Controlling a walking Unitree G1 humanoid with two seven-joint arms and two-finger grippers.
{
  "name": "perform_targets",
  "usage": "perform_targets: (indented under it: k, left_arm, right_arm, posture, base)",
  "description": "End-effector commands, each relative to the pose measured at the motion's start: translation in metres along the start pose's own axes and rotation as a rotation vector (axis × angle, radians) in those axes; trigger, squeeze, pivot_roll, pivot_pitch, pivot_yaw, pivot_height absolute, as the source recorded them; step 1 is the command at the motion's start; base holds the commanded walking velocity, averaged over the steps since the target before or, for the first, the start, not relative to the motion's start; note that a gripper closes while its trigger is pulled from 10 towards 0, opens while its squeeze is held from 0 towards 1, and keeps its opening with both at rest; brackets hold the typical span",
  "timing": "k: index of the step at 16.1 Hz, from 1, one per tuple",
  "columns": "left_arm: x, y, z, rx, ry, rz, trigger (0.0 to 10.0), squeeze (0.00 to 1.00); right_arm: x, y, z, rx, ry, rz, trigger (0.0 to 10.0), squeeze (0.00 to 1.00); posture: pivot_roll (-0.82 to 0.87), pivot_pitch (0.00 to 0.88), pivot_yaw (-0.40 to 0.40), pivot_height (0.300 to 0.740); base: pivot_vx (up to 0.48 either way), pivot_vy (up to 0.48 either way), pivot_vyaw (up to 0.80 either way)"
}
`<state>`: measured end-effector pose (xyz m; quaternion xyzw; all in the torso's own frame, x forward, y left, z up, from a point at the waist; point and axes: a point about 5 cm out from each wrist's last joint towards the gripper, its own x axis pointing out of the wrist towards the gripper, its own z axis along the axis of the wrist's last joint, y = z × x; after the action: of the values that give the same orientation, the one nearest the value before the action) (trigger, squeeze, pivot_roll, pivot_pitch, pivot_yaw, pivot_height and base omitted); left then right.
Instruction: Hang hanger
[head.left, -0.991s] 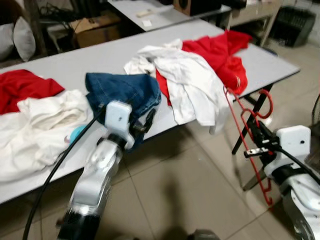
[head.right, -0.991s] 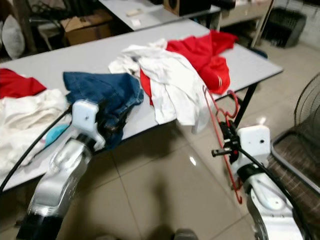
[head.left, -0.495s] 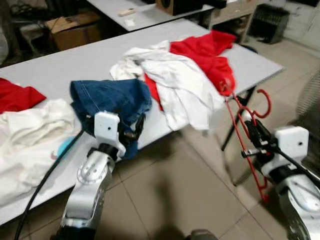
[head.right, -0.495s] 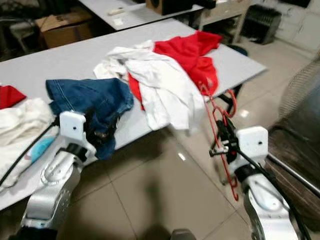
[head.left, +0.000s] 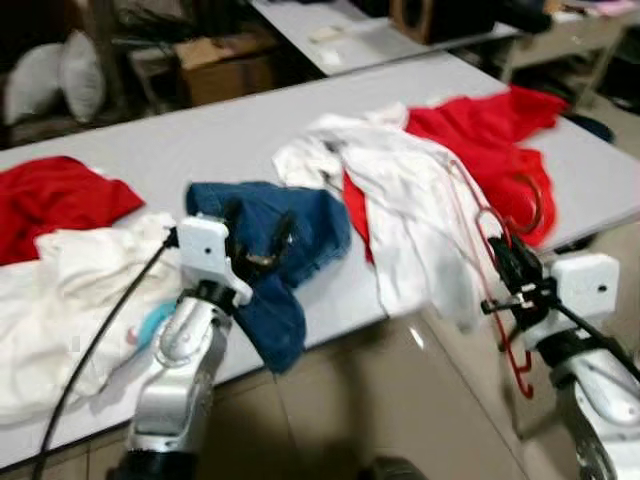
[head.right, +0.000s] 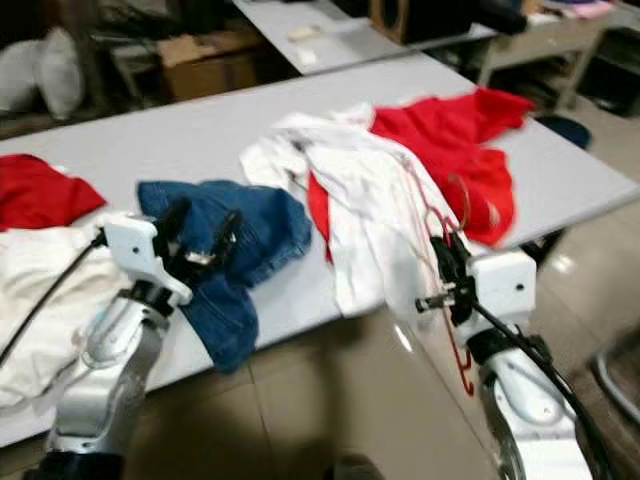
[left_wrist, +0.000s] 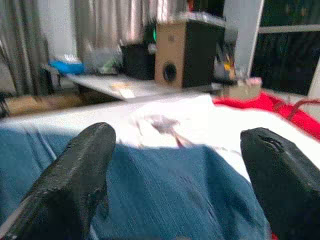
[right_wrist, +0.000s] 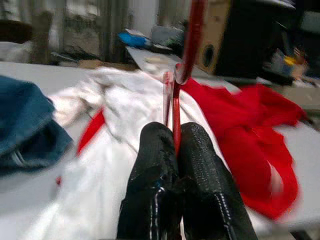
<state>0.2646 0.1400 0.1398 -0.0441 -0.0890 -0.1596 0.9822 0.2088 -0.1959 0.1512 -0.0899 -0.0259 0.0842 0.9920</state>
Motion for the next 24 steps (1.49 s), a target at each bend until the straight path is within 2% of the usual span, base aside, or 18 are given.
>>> perform_targets:
  k: [1, 4, 6, 7, 10, 12, 13, 14, 18, 21, 24]
  left_arm:
    - [-0.006, 0.014, -0.001, 0.034, 0.027, 0.033, 10.0, 1.0]
    - [-0.01, 0.025, -0.006, 0.063, 0.076, 0.066, 10.0, 1.0]
    - [-0.011, 0.022, -0.012, 0.058, 0.139, -0.023, 10.0, 1.0]
    - [-0.011, 0.018, -0.016, 0.017, 0.171, -0.07, 10.0, 1.0]
    - [-0.01, 0.013, -0.023, -0.035, 0.221, -0.136, 10.0, 1.0]
    - [-0.011, 0.016, -0.038, -0.011, 0.307, -0.12, 10.0, 1.0]
    - [-0.011, 0.017, -0.042, -0.003, 0.328, -0.109, 4.6, 0.64]
    - [-0.013, 0.017, -0.044, -0.019, 0.341, -0.1, 0.0, 0.0]
    - [-0.015, 0.014, -0.042, -0.098, 0.33, -0.123, 0.0, 0.0]
    - [-0.012, 0.009, -0.038, -0.144, 0.311, -0.184, 0.0, 0.0]
    - [-0.016, 0.0, -0.034, -0.19, 0.304, -0.273, 0.0, 0.0]
  right_arm:
    - [0.003, 0.003, 0.004, 0.002, -0.03, 0.024, 10.0, 0.0]
    - [0.006, 0.001, 0.006, -0.002, -0.044, 0.018, 10.0, 0.0]
    - [0.007, 0.0, 0.006, 0.001, -0.047, 0.011, 10.0, 0.0]
    - [0.007, 0.001, 0.006, 0.003, -0.045, 0.01, 10.0, 0.0]
    - [0.006, 0.004, 0.002, 0.001, -0.018, 0.025, 10.0, 0.0]
    - [0.005, 0.006, 0.0, 0.003, -0.006, 0.026, 10.0, 0.0]
    - [0.004, 0.006, -0.001, 0.001, -0.002, 0.025, 10.0, 0.0]
    - [0.003, 0.006, -0.002, 0.002, 0.003, 0.023, 10.0, 0.0]
    - [0.005, 0.007, -0.004, 0.004, 0.009, 0.025, 10.0, 0.0]
    - [0.004, 0.004, -0.003, -0.004, 0.007, -0.006, 10.0, 0.0]
    - [-0.001, 0.003, -0.004, -0.005, 0.011, -0.028, 10.0, 0.0]
  posture:
    - [-0.16, 0.0, 0.019, 0.74]
    - [-0.16, 0.0, 0.026, 0.74]
    - [-0.16, 0.0, 0.031, 0.74]
    - [-0.16, 0.0, 0.033, 0.74]
    - [-0.17, 0.0, 0.035, 0.74]
    - [-0.17, 0.0, 0.042, 0.74]
    - [-0.18, 0.0, 0.044, 0.74]
    - [-0.17, 0.0, 0.043, 0.74]
    - [-0.17, 0.0, 0.056, 0.74]
    - [-0.17, 0.0, 0.074, 0.74]
    - [-0.19, 0.0, 0.09, 0.74]
  base:
    - [0.0, 0.0, 0.0]
    - [0.0, 0.0, 0.0]
    - [0.0, 0.0, 0.0]
    - [0.0, 0.0, 0.0]
    - [0.0, 0.0, 0.0]
    - [0.0, 0.0, 0.0]
    - [0.0, 0.0, 0.0]
    - [0.0, 0.0, 0.0]
    - [0.0, 0.0, 0.0]
    - [0.0, 0.0, 0.0]
    - [0.0, 0.0, 0.0]
